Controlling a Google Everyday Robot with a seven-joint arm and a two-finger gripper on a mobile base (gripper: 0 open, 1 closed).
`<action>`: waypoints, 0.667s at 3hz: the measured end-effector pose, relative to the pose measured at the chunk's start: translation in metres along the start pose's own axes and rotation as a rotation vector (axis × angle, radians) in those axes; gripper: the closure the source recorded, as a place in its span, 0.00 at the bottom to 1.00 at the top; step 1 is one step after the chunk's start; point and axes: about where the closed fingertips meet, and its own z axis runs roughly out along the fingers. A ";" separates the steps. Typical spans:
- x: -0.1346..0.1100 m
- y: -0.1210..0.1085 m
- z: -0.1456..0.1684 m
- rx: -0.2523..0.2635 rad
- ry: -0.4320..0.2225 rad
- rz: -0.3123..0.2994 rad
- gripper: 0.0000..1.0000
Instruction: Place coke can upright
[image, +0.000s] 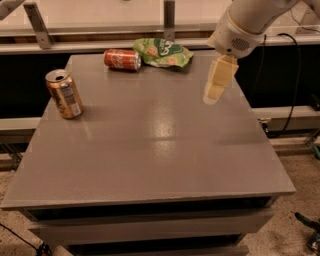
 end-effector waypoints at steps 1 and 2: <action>-0.044 -0.023 0.025 -0.022 -0.029 -0.048 0.00; -0.045 -0.023 0.025 -0.023 -0.029 -0.048 0.00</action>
Offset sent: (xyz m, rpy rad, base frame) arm 0.0260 0.0347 -0.0036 0.0076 0.0078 0.0442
